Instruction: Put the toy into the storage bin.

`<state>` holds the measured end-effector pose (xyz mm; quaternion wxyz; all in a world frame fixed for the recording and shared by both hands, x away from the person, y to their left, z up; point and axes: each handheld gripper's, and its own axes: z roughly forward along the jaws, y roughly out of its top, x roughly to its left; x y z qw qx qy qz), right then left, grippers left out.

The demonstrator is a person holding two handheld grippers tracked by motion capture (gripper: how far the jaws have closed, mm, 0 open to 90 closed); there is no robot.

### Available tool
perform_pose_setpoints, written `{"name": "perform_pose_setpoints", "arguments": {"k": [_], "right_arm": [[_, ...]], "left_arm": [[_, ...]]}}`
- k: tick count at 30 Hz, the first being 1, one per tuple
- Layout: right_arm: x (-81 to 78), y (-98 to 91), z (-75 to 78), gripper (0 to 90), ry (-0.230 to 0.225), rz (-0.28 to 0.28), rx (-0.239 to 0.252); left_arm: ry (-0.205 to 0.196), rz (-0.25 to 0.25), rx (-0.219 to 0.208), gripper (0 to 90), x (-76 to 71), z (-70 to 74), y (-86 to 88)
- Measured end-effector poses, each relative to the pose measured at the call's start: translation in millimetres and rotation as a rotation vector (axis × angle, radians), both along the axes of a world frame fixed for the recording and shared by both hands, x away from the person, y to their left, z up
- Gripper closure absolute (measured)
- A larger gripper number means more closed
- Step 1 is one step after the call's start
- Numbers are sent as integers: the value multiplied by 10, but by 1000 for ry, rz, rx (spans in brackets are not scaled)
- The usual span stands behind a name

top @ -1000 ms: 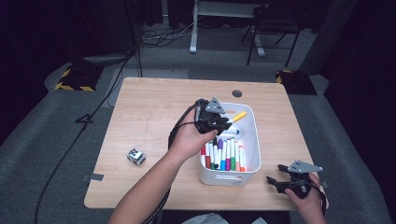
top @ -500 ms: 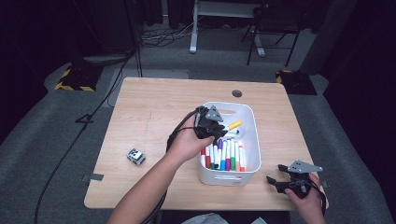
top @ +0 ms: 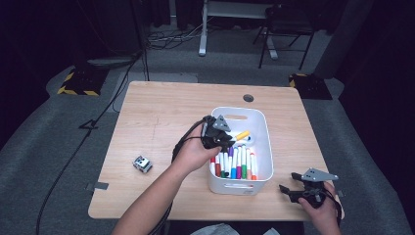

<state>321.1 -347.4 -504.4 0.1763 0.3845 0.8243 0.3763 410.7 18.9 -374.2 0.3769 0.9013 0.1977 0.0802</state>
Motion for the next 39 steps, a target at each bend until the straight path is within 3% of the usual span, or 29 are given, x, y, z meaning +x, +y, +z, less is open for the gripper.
{"name": "perform_pose_setpoints", "arguments": {"k": [1,4,11,13,14,15,16,17,18,20,23,24,27,28,29,30,39], "right_arm": [[0,0,0,254,0,0,0],[0,-1,0,254,-1,2,-3],[0,-1,0,254,-1,2,-2],[0,-1,0,253,-1,2,-2],[0,-1,0,253,-1,2,-2],[0,-1,0,253,-1,2,-2],[1,-2,0,254,-1,2,-3],[1,-2,0,254,-1,2,-3],[0,-1,0,254,-1,1,-1],[0,-1,0,253,0,2,-1],[0,-1,0,253,0,1,0],[1,-2,0,254,-1,2,-1],[1,-1,0,254,0,1,1],[1,-1,0,254,0,1,1],[1,-1,0,254,0,1,1],[1,-1,0,254,0,1,2],[1,-1,0,254,0,1,1]], "left_arm": [[0,0,0,764,0,0,0],[-14,4,55,764,-34,2,-50],[-3,11,93,762,-49,13,-98],[10,21,129,762,-61,19,-108],[-6,24,168,758,-66,10,-132],[-6,24,168,749,-66,10,-132],[2,31,193,650,-78,4,-160],[2,31,193,482,-78,4,-160],[-28,53,217,365,-105,-27,-200],[-19,56,219,322,-117,-26,-206],[-7,36,191,291,-130,-10,-204],[-26,29,151,287,-134,14,-186],[-36,36,124,277,-156,62,-146],[-49,46,80,270,-178,122,-85],[-49,46,80,265,-178,122,-85],[-56,61,30,258,-203,191,-10],[-92,92,-16,163,-317,378,273]]}}
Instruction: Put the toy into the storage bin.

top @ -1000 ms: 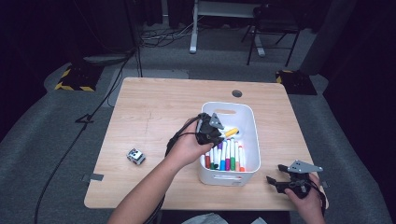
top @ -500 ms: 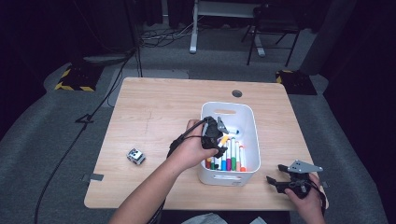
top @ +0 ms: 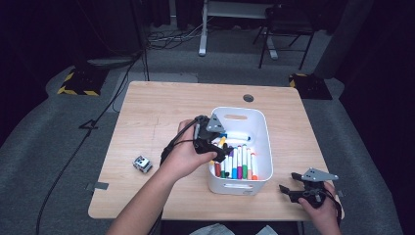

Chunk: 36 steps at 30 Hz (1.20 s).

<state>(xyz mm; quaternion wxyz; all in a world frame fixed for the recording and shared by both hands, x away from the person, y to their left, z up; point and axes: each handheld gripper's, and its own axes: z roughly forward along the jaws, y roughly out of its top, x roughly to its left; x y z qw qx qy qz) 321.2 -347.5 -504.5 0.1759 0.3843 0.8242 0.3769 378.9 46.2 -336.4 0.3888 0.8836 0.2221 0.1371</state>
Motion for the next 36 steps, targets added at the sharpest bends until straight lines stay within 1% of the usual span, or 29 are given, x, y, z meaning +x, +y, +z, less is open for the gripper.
{"name": "perform_pose_setpoints", "arguments": {"k": [1,2,4,6,7,9,10,11,12,13,14,16,17,18,19,21,22,23,24,25,28,29,30,31,32,33,34,35,36], "right_arm": [[0,0,0,254,0,0,0],[0,0,0,254,0,0,0],[0,-2,1,254,2,1,-1],[1,-1,1,254,2,1,0],[3,-9,2,254,0,7,-7],[3,-9,2,254,1,7,-6],[3,-9,2,254,1,7,-6],[4,-10,1,254,0,7,-6],[4,-11,2,254,0,8,-7],[3,-8,2,254,1,6,-3],[3,-8,2,254,1,6,-3],[5,-11,1,254,0,6,-2],[6,-14,1,254,1,7,0],[6,-14,1,254,1,7,0],[5,-15,1,254,2,5,1],[5,-13,2,254,1,8,-5],[5,-13,2,254,1,8,-5],[3,-8,3,254,1,7,-6],[3,-8,3,254,1,7,-6],[3,-8,2,254,1,6,-5],[5,-12,1,254,0,7,-3],[3,-7,1,254,0,5,-2],[3,-8,3,254,1,7,-6],[2,-4,2,253,1,4,-3],[2,-4,2,253,1,4,-3],[2,-4,2,254,1,3,-3],[2,-4,2,254,1,3,-3],[2,-7,2,253,1,6,-5],[2,-7,2,253,1,6,-5]], "left_arm": [[-9,23,-14,160,-28,20,85],[-9,23,-14,160,-28,20,85],[-18,48,-26,160,-48,22,171],[-34,80,-16,160,-80,8,303],[-30,112,-52,160,-99,-10,335],[-31,124,-42,160,-111,-22,441],[-31,124,-42,160,-111,-22,441],[-31,142,-34,160,-129,-40,552],[-41,159,-25,160,-139,-47,607],[-36,165,-22,160,-147,-60,661],[-36,165,-22,160,-147,-60,661],[-24,187,-30,161,-162,-91,763],[-32,212,-32,160,-173,-121,870],[-32,212,-32,160,-173,-121,870],[-30,245,-32,160,-182,-155,975],[-28,274,-22,160,-194,-182,1081],[-28,274,-22,160,-194,-182,1081],[-30,293,-27,160,-208,-213,1181],[-30,293,-27,160,-208,-213,1181],[-29,306,-17,160,-225,-246,1278],[-34,329,-16,160,-244,-281,1369],[-25,354,-36,160,-264,-324,1458],[-27,365,-37,160,-272,-347,1504],[-30,376,-31,160,-280,-366,1555],[-30,376,-31,160,-280,-366,1555],[-34,408,-29,160,-296,-406,1652],[-34,408,-29,160,-296,-406,1652],[-25,429,-19,161,-312,-450,1742],[-25,429,-19,160,-312,-450,1742]]}}
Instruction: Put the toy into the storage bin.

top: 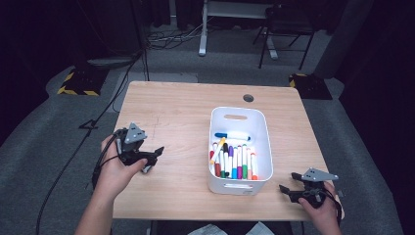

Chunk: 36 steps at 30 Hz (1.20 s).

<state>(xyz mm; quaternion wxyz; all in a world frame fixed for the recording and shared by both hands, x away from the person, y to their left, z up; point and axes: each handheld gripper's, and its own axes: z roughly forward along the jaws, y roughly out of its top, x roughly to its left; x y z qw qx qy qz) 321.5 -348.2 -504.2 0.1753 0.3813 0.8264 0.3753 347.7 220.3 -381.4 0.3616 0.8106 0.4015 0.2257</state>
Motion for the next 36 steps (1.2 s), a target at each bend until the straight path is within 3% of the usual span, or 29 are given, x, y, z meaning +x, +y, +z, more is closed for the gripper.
{"name": "perform_pose_setpoints", "arguments": {"k": [4,10,14,23,28,32,36], "right_arm": [[-1,4,-1,253,0,-4,3],[-1,3,-1,254,0,-3,2],[0,-1,0,254,0,0,-1],[1,-2,0,254,0,1,-2],[-1,5,0,254,1,-5,4],[0,0,0,254,0,0,0],[-2,6,0,254,2,-6,6]], "left_arm": [[36,52,-11,161,-31,-149,152],[68,80,-14,161,-14,-310,250],[109,149,-18,164,20,-487,298],[160,139,-48,165,73,-798,318],[170,135,-54,168,97,-922,306],[192,133,-47,178,113,-1010,293],[215,151,-8,190,120,-1069,312]]}}
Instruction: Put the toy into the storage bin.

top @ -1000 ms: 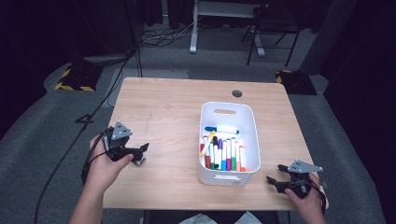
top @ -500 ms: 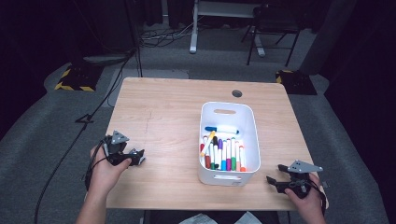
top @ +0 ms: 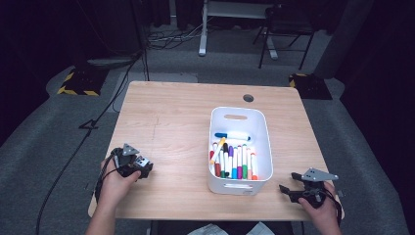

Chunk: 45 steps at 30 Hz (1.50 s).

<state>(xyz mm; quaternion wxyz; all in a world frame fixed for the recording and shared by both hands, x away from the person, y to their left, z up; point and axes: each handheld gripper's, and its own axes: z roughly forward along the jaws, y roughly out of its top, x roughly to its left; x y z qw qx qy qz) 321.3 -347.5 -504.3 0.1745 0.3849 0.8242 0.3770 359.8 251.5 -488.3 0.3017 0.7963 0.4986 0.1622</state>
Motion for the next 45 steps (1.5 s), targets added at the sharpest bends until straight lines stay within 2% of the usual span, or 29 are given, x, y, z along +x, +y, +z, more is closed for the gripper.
{"name": "perform_pose_setpoints", "arguments": {"k": [3,7,13,22,25,26,30,31,36,37,39,41,43,44,45], "right_arm": [[0,0,0,254,0,0,0],[1,-3,0,254,-1,3,-4],[2,-6,0,254,-2,6,-6],[3,-10,1,254,0,7,-5],[3,-9,1,254,-1,6,-4],[3,-9,1,254,-1,6,-4],[5,-12,-1,254,-3,7,-5],[3,-11,2,254,0,8,-4],[5,-13,-1,254,-2,7,-3],[5,-12,-1,254,-2,7,-4],[5,-11,-3,254,-4,5,-2],[5,-13,-1,254,-2,7,-3],[5,-11,-3,254,-4,5,-2],[5,-11,-3,254,-4,5,-2],[4,-10,-1,254,-2,6,-3]], "left_arm": [[21,5,-3,201,9,-61,27],[1,4,-4,241,4,-83,44],[-16,-17,9,247,-6,-94,47],[-3,-14,15,256,1,-81,35],[-13,-9,12,257,8,-83,35],[-3,-12,6,257,11,-69,36],[-17,-19,-5,257,21,23,21],[-33,-23,5,257,23,89,9],[-46,-31,-3,257,23,218,-22],[-58,-37,-4,257,20,290,-37],[-67,-45,-18,257,18,359,-58],[-61,-48,-31,257,15,397,-74],[-75,-55,-42,257,23,505,-109],[-75,-55,-42,257,23,505,-109],[-87,-67,-48,257,26,579,-141]]}}
